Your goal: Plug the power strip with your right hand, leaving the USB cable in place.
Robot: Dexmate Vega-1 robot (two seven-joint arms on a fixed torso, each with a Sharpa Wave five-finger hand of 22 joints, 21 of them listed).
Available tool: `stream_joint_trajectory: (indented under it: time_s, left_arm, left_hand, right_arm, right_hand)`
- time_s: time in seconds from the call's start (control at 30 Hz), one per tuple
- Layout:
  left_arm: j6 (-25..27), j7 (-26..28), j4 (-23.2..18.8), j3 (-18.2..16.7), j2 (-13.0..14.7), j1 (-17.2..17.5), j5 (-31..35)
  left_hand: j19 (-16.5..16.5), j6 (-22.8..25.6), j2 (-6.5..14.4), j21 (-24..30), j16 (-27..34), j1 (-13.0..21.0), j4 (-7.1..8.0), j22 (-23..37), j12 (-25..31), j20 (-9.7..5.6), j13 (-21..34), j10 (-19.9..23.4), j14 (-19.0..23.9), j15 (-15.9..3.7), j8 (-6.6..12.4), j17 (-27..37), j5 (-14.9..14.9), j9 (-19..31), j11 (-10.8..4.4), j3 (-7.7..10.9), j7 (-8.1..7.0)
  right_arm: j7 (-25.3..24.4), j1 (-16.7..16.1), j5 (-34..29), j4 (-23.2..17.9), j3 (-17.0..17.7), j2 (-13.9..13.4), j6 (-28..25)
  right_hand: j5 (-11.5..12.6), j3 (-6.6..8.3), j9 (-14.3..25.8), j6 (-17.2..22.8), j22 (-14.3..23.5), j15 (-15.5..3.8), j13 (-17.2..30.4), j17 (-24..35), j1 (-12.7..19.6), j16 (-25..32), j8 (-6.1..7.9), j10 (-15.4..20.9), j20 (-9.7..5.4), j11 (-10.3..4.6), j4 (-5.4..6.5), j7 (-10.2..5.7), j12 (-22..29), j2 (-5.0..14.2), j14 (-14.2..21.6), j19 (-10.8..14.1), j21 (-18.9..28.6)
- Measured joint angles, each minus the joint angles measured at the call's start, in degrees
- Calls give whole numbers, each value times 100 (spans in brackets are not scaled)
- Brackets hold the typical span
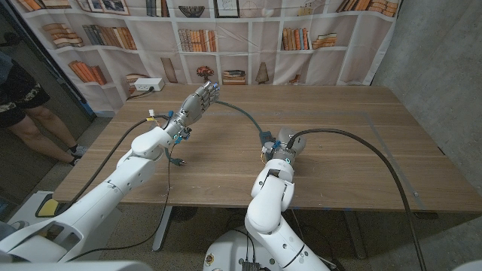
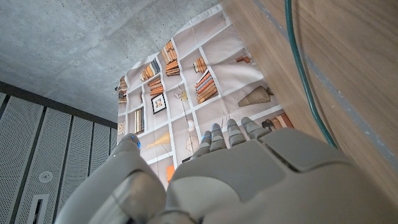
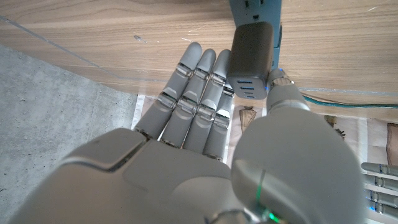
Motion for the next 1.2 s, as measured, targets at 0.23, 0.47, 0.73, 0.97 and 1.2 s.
stream_joint_trajectory:
  time_s: [0.23,0.47,0.73,0.97,1.2]
  left_arm:
    - [0,1,-4,4,-5,0,0]
    - [2,-16,12,23,-20,-23,0]
    - [29,-40,63,45,-41,-62,0]
    - [59,-50,96,67,-57,-93,4]
    - [70,-54,113,80,-67,-111,18]
  left_hand:
    - [0,0,0,0,0,0,0,0,0,0,0,0,-1,-1,0,0,0,0,0,0,0]
    - [0,0,0,0,0,0,0,0,0,0,0,0,-2,-1,0,0,0,0,0,0,0]
    - [0,-1,0,0,0,0,0,0,0,0,0,-1,-2,-1,0,0,0,0,0,0,0]
    - [0,-1,1,0,0,0,0,0,0,0,-1,-1,-2,-2,0,0,0,0,0,0,0]
    - [0,-1,1,0,0,1,0,0,0,0,-1,-1,-2,-2,0,-1,0,0,0,0,0]
  right_arm:
    - [-55,59,117,30,-36,-40,-44]
    - [-73,135,229,58,-70,-94,-105]
    - [-48,251,362,102,-115,-170,-210]
    - [-19,322,463,123,-149,-227,-297]
    - [-13,397,583,127,-210,-306,-405]
  right_hand:
    - [22,0,-4,0,0,1,0,14,0,0,-2,-6,0,-6,0,-1,-1,0,0,0,43]
    - [47,0,-1,-1,0,2,11,14,0,0,-7,-6,-22,-6,0,-1,-11,-1,1,-22,43]
    - [47,0,-4,-1,0,32,23,13,6,0,21,-6,-22,-6,0,-1,-20,-9,-29,-21,43]
    - [86,182,15,-10,-1,33,21,13,-70,0,22,-6,-22,-6,-182,-10,-27,-37,-29,-21,60]
    - [88,182,8,-10,-14,22,18,13,-73,0,22,-6,2,-6,-182,-10,-22,-34,-44,-44,88]
